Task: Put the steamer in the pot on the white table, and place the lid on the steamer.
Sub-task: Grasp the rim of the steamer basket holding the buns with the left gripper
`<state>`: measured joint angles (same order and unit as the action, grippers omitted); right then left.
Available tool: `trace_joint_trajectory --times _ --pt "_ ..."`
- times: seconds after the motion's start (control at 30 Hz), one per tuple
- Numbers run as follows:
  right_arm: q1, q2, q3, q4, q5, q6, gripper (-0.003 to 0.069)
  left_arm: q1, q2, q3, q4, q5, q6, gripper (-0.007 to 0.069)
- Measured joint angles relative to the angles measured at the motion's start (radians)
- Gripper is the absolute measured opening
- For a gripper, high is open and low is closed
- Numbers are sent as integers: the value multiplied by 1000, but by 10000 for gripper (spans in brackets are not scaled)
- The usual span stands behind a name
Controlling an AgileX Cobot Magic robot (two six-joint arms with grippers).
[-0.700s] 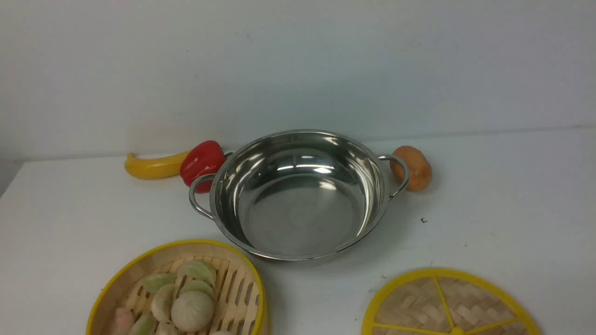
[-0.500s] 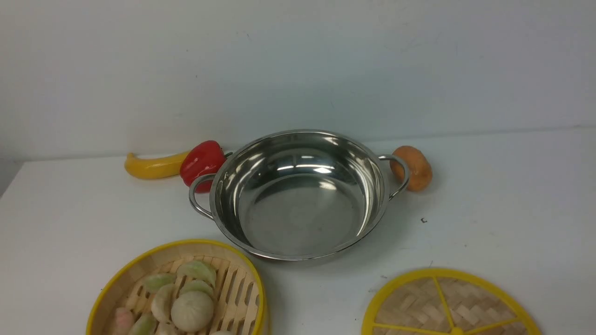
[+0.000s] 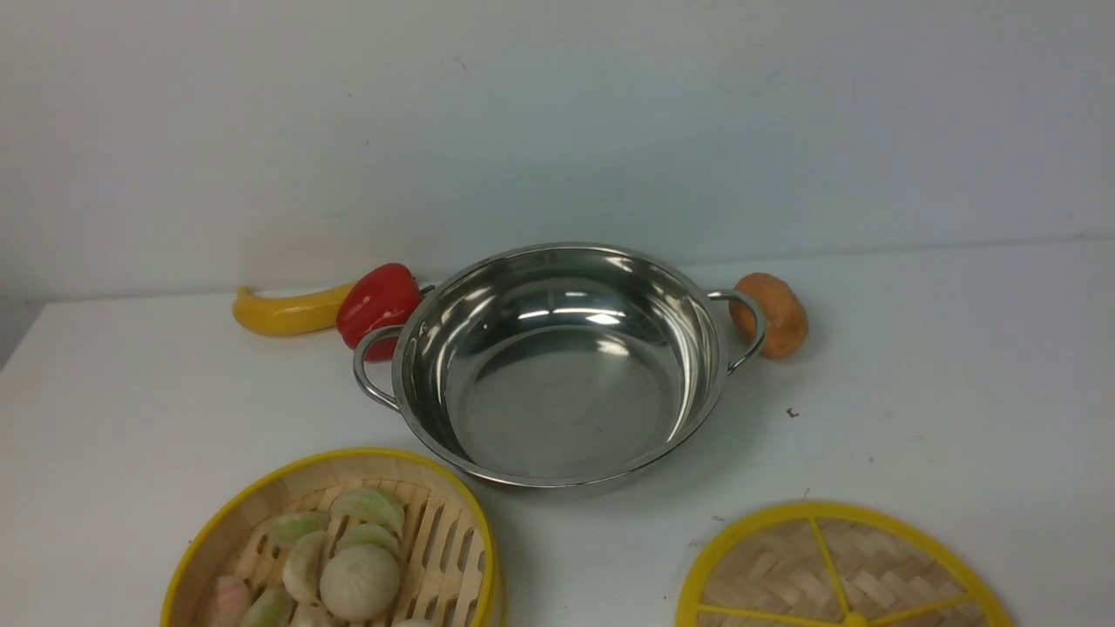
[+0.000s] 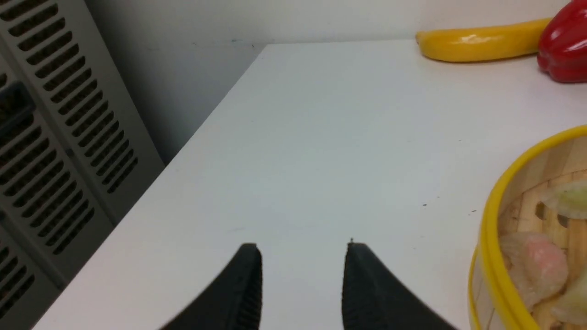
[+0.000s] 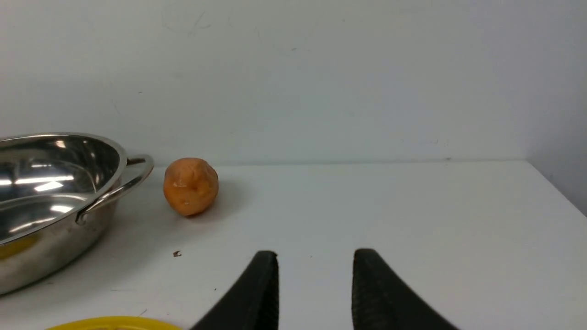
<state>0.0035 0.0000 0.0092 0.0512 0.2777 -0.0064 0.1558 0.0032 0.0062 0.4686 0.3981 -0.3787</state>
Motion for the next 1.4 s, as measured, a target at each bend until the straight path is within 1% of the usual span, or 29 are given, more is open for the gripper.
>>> trace_joint_trajectory --times 0.07,0.1,0.13,0.23,0.3,0.43,0.47,0.53,0.6,0.67,0.7,0.77,0.83,0.93,0.97,1.03,1.1,1.17,1.2,1.23,1.27,1.3,1.33,1.37,1.4 --pt "0 0 0 0 -1 0 243 -58 0 0 0 0 0 241" --pt "0 0 0 0 -1 0 243 -64 0 0 0 0 0 241" --pt "0 0 0 0 -1 0 243 -113 0 0 0 0 0 241" --pt "0 0 0 0 -1 0 243 -190 0 0 0 0 0 241" --pt "0 0 0 0 -1 0 243 -227 0 0 0 -1 0 241" --pt "0 0 0 4 -1 1 243 -239 0 0 0 -2 0 241" --pt "0 0 0 23 -4 12 243 -239 0 0 0 -2 0 241" --pt "0 0 0 82 -11 50 243 -239 0 0 0 -2 0 241" --pt "1 0 0 220 -29 128 243 -239 0 0 5 -3 2 241" --pt "1 0 0 325 -36 203 243 -239 0 0 -4 -9 -6 241" --pt "2 0 0 425 -38 265 243 -239 0 0 -33 -28 -28 241" --pt "4 0 0 521 -38 322 243 -239 0 0 -131 -89 -95 241" --pt "5 0 0 610 -52 366 243 -239 0 0 -284 -181 -195 241" --pt "5 0 0 659 -61 384 243 -239 0 0 -488 -310 -306 241" --pt "5 0 0 666 -61 387 243 -239 0 0 -536 -346 -331 241" --pt "5 0 0 670 -61 388 243 -239 0 0 -589 -398 -346 241" --pt "6 0 0 676 -60 387 243 -239 -1 0 -621 -492 -354 241" --pt "6 0 0 678 -61 387 243 -239 -1 0 -625 -567 -356 241" --pt "6 0 0 679 -61 387 243 -239 -1 0 -625 -567 -356 241" --pt "7 0 0 684 -62 387 243 -239 -1 0 -625 -607 -356 241" --pt "7 0 0 699 -75 387 243 -239 -1 0 -620 -682 -356 241" --pt "7 0 0 713 -84 387 243 -239 -1 0 -620 -717 -356 241" --pt "7 0 0 716 -87 387 243 -239 -1 0 -620 -717 -356 241" --pt "7 0 0 741 -119 386 243 -239 -1 0 -619 -800 -356 241" --pt "7 0 0 743 -122 384 243 -239 -1 0 -617 -823 -356 241"
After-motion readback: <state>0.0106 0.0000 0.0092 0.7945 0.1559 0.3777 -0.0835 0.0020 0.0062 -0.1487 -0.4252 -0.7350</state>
